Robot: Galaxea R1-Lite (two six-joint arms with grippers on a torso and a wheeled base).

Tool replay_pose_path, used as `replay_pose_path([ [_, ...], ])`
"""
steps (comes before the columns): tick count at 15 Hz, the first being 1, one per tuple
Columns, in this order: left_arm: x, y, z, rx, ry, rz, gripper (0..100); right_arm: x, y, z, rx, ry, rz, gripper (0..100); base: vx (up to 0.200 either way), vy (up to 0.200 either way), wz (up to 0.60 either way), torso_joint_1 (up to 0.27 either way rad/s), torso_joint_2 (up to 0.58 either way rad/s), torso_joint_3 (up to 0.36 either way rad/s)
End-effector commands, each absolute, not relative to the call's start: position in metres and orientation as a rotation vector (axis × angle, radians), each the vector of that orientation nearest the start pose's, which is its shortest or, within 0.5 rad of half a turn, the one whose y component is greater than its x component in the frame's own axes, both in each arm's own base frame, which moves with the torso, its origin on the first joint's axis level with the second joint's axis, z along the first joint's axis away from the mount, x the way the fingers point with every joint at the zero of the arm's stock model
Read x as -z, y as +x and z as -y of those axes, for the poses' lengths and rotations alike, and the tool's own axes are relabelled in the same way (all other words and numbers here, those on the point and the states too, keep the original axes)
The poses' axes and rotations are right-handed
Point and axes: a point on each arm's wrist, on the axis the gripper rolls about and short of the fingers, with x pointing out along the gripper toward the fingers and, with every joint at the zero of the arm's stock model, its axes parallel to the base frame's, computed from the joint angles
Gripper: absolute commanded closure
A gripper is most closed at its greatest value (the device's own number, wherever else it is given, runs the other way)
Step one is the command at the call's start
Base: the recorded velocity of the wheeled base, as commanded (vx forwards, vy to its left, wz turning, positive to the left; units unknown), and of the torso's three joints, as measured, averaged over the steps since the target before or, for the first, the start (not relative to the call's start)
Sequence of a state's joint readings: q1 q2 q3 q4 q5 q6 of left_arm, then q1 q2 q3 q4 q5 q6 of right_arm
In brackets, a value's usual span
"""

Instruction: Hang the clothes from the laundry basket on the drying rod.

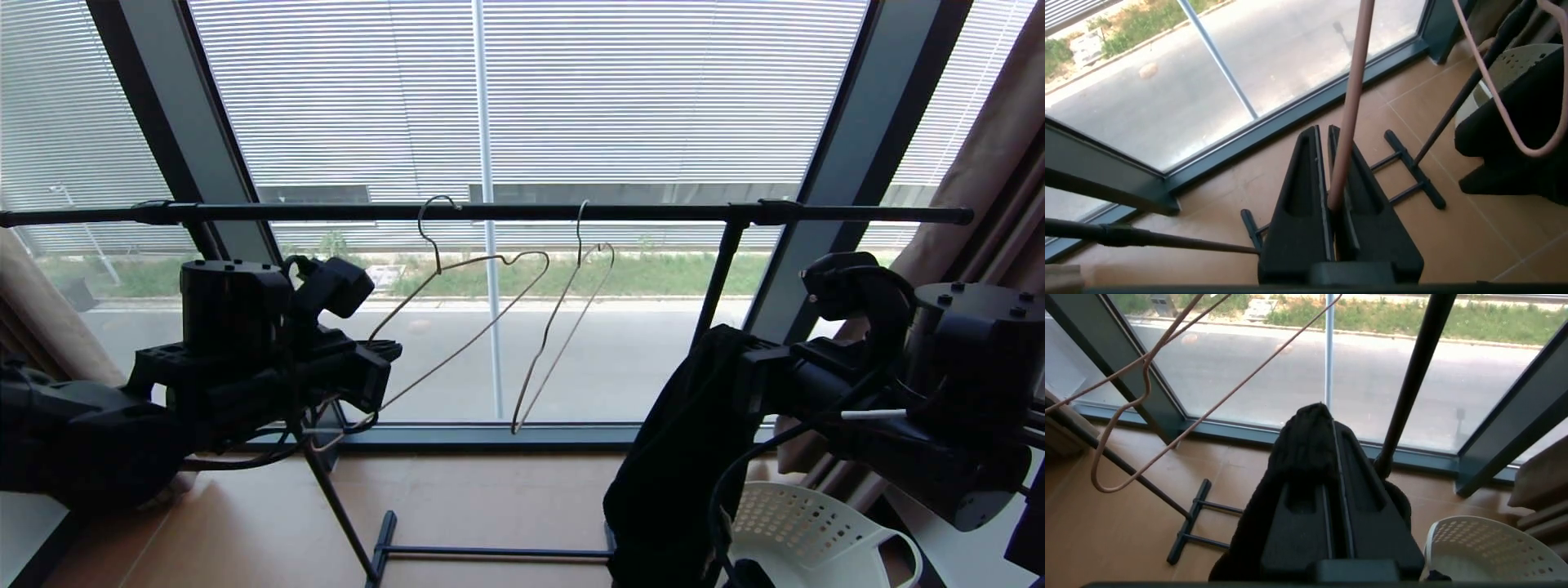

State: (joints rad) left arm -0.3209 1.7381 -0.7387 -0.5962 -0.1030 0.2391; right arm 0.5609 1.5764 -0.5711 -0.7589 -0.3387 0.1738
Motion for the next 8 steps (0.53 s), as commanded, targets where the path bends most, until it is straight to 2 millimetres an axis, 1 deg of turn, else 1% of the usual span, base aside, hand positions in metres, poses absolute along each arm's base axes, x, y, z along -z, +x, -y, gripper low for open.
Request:
replay_pose_path([
  [1, -0.15, 0.259, 0.088, 0.462, 0.273, -0.334, 100, -0.168, 0.222, -0.131, -0.201, 0.064, -0.242, 100, 0.0, 0.0, 0.0, 0.0, 0.0, 0.0],
  [3, -0.152, 0.237, 0.081, 0.462, 0.269, -0.321, 100, -0.168, 0.222, -0.131, -0.201, 0.064, -0.242, 100, 0.0, 0.0, 0.0, 0.0, 0.0, 0.0],
  [4, -0.152, 0.232, 0.08, 0.463, 0.269, -0.318, 100, -0.168, 0.222, -0.131, -0.201, 0.064, -0.242, 100, 0.0, 0.0, 0.0, 0.0, 0.0, 0.0],
  [5, -0.153, 0.219, 0.076, 0.464, 0.267, -0.31, 100, -0.167, 0.222, -0.131, -0.201, 0.062, -0.245, 100, 0.0, 0.0, 0.0, 0.0, 0.0, 0.0],
  [7, -0.158, 0.205, 0.072, 0.463, 0.265, -0.284, 100, -0.164, 0.224, -0.132, -0.2, 0.058, -0.253, 100, 0.0, 0.0, 0.0, 0.0, 0.0, 0.0],
  [8, -0.166, 0.19, 0.067, 0.464, 0.262, -0.242, 100, -0.164, 0.224, -0.132, -0.2, 0.057, -0.255, 100, 0.0, 0.0, 0.0, 0.0, 0.0, 0.0],
])
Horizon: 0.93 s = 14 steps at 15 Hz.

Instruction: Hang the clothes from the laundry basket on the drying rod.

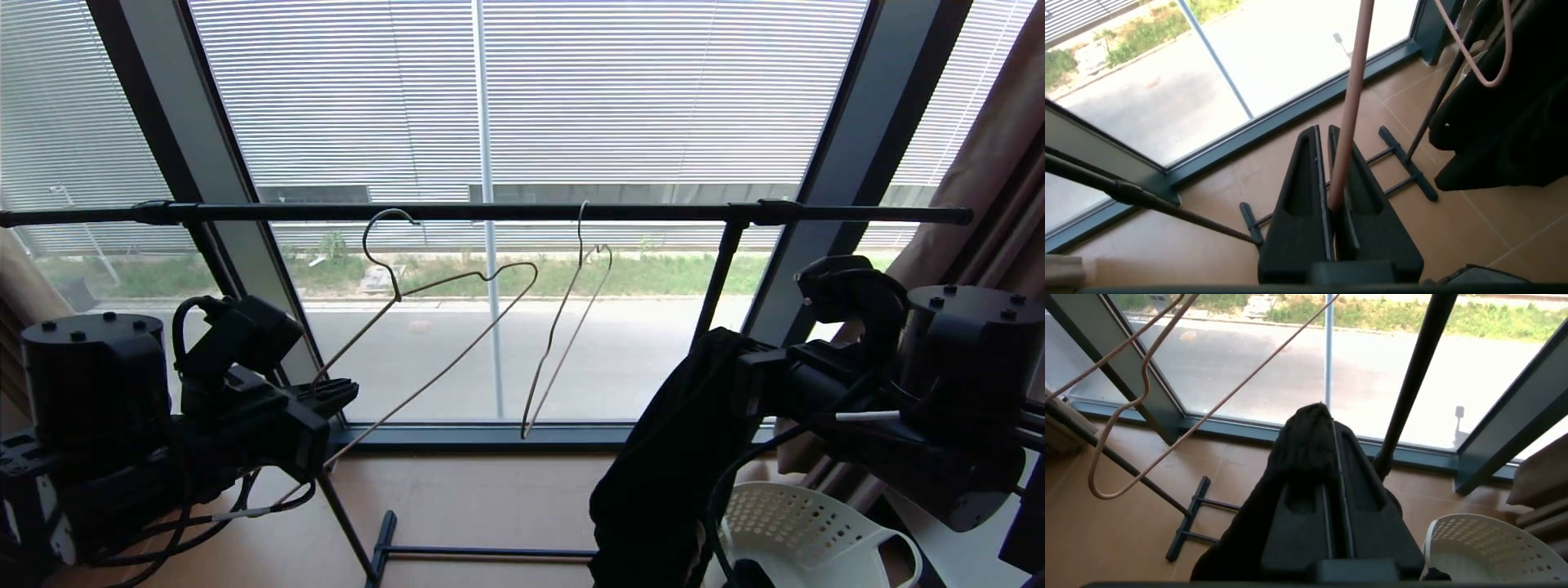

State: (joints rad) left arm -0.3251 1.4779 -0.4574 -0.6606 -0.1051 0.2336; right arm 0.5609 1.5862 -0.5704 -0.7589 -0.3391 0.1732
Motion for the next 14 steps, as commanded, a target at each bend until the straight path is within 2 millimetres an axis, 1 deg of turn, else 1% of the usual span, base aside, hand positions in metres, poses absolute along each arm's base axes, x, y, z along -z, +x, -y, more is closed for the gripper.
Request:
replay_pose_path([
  [1, -0.172, 0.179, 0.066, 0.489, 0.257, -0.202, 100, -0.161, 0.226, -0.133, -0.197, 0.052, -0.266, 100, 0.0, 0.0, 0.0, 0.0, 0.0, 0.0],
  [3, -0.176, 0.166, 0.064, 0.553, 0.246, -0.163, 100, -0.157, 0.228, -0.134, -0.191, 0.046, -0.277, 100, 0.0, 0.0, 0.0, 0.0, 0.0, 0.0],
  [5, -0.176, 0.163, 0.065, 0.583, 0.246, -0.159, 100, -0.155, 0.229, -0.134, -0.185, 0.024, -0.283, 100, 0.0, 0.0, 0.0, 0.0, 0.0, 0.0],
  [8, -0.175, 0.162, 0.073, 0.631, 0.25, -0.158, 100, -0.152, 0.235, -0.13, -0.143, -0.004, -0.286, 100, 0.0, 0.0, 0.0, 0.0, 0.0, 0.0],
  [10, -0.167, 0.164, 0.091, 0.715, 0.266, -0.194, 100, -0.152, 0.241, -0.124, -0.081, -0.041, -0.279, 100, 0.0, 0.0, 0.0, 0.0, 0.0, 0.0],
  [13, -0.162, 0.159, 0.105, 0.795, 0.281, -0.212, 100, -0.157, 0.246, -0.115, -0.019, -0.064, -0.258, 100, 0.0, 0.0, 0.0, 0.0, 0.0, 0.0],
  [14, -0.156, 0.159, 0.111, 0.822, 0.29, -0.238, 100, -0.159, 0.248, -0.112, -0.001, -0.068, -0.248, 100, 0.0, 0.0, 0.0, 0.0, 0.0, 0.0],
])
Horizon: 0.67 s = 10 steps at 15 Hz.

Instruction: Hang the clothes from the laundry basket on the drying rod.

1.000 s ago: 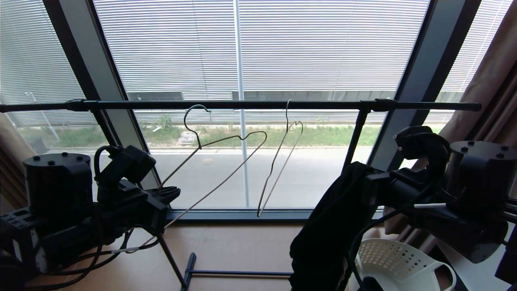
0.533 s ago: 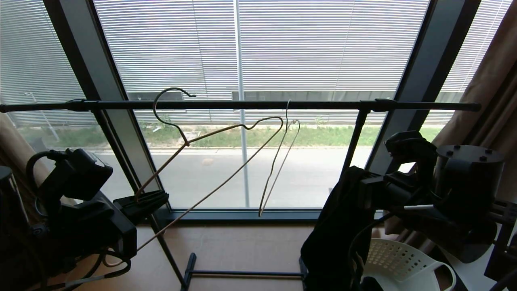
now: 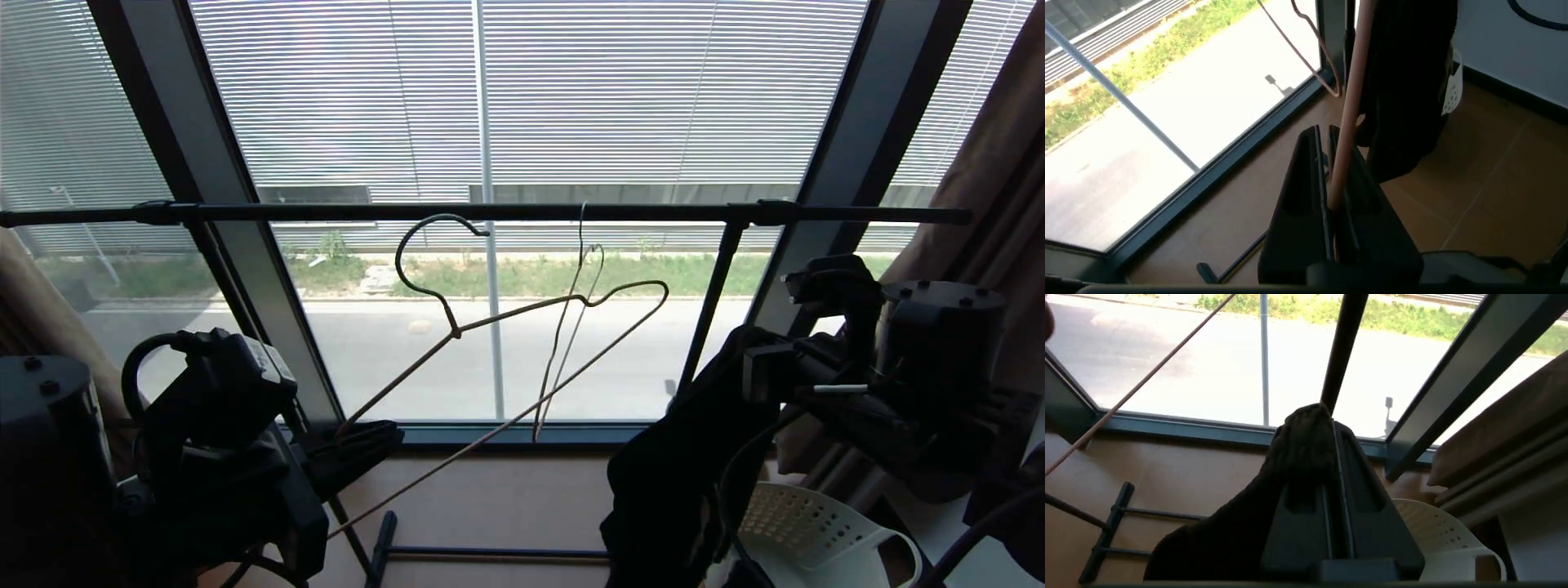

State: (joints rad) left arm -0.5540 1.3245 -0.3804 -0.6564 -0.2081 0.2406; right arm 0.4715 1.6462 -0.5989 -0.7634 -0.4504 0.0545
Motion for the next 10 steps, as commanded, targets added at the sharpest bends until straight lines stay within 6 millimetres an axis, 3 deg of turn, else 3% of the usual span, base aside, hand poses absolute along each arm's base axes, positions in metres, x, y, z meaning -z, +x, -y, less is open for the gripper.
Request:
replay_pose_path([
  [1, -0.155, 0.159, 0.111, 0.825, 0.291, -0.244, 100, -0.16, 0.249, -0.112, 0.0, -0.068, -0.245, 100, 0.0, 0.0, 0.0, 0.0, 0.0, 0.0],
  [7, -0.128, 0.152, 0.126, 0.914, 0.334, -0.357, 100, -0.163, 0.251, -0.11, 0.02, -0.064, -0.232, 100, 0.0, 0.0, 0.0, 0.0, 0.0, 0.0],
  [10, -0.125, 0.15, 0.131, 0.939, 0.342, -0.368, 100, -0.161, 0.252, -0.111, 0.018, -0.067, -0.238, 100, 0.0, 0.0, 0.0, 0.0, 0.0, 0.0],
])
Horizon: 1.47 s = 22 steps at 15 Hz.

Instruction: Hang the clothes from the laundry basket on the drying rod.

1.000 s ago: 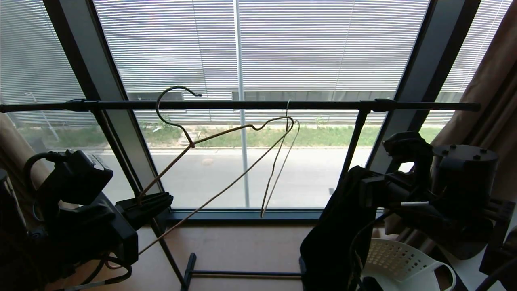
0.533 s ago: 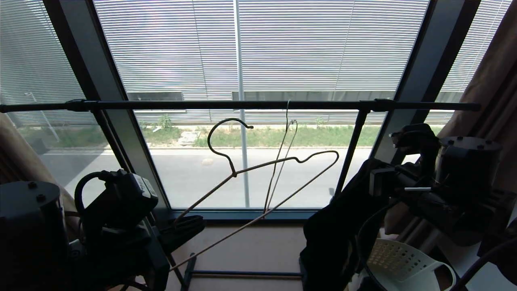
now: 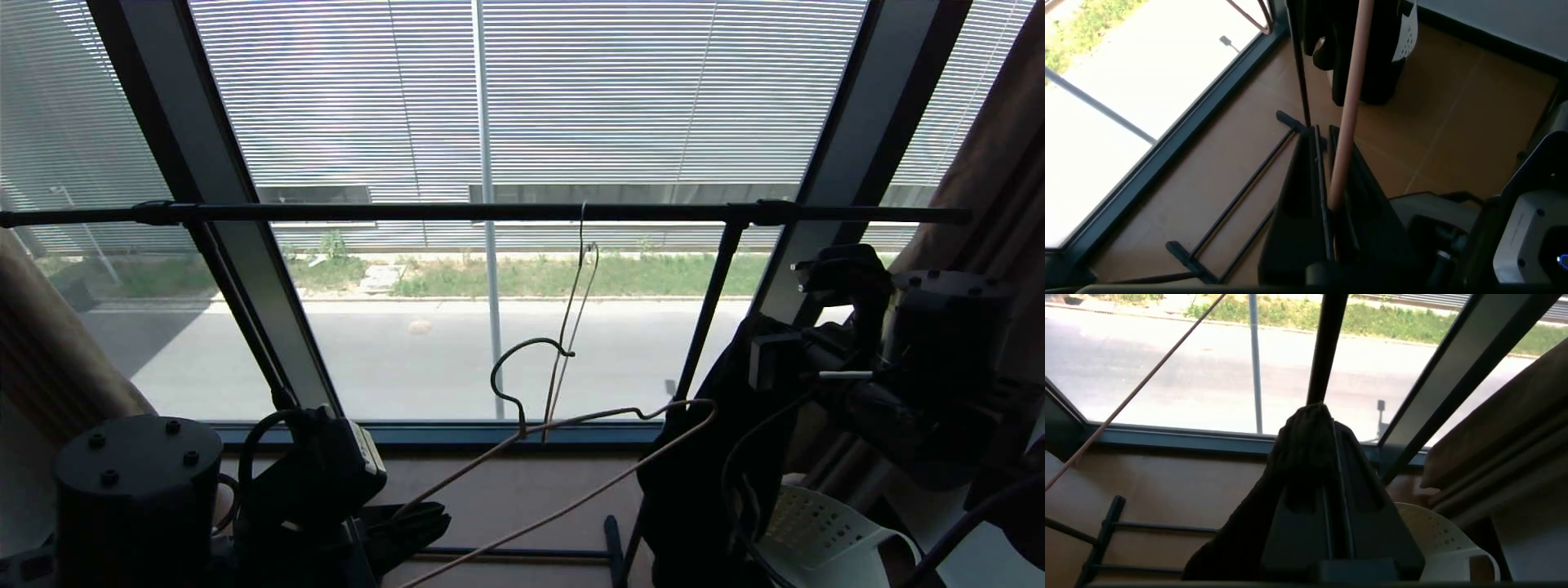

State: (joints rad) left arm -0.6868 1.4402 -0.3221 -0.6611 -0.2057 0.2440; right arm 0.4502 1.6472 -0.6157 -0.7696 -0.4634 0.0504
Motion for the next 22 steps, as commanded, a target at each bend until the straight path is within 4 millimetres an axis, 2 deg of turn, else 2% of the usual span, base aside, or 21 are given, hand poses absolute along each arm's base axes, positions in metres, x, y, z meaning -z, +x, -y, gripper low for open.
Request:
replay_pose_path([
  [1, -0.124, 0.149, 0.132, 0.947, 0.344, -0.37, 100, -0.161, 0.252, -0.111, 0.018, -0.067, -0.238, 100, 0.0, 0.0, 0.0, 0.0, 0.0, 0.0],
  [6, -0.119, 0.156, 0.14, 0.954, 0.353, -0.395, 100, -0.159, 0.246, -0.116, -0.001, -0.076, -0.246, 100, 0.0, 0.0, 0.0, 0.0, 0.0, 0.0],
  [9, -0.116, 0.163, 0.145, 0.951, 0.354, -0.409, 100, -0.16, 0.238, -0.129, -0.006, -0.089, -0.235, 100, 0.0, 0.0, 0.0, 0.0, 0.0, 0.0],
  [13, -0.11, 0.172, 0.153, 0.944, 0.345, -0.395, 100, -0.166, 0.217, -0.156, -0.036, -0.134, -0.201, 100, 0.0, 0.0, 0.0, 0.0, 0.0, 0.0],
  [19, -0.103, 0.186, 0.15, 0.896, 0.326, -0.374, 100, -0.169, 0.194, -0.186, -0.055, -0.214, -0.17, 100, 0.0, 0.0, 0.0, 0.0, 0.0, 0.0],
  [21, -0.101, 0.185, 0.146, 0.883, 0.322, -0.368, 100, -0.172, 0.199, -0.186, -0.021, -0.201, -0.159, 100, 0.0, 0.0, 0.0, 0.0, 0.0, 0.0],
  [22, -0.1, 0.185, 0.14, 0.861, 0.318, -0.368, 100, -0.172, 0.205, -0.179, 0.011, -0.196, -0.16, 100, 0.0, 0.0, 0.0, 0.0, 0.0, 0.0],
])
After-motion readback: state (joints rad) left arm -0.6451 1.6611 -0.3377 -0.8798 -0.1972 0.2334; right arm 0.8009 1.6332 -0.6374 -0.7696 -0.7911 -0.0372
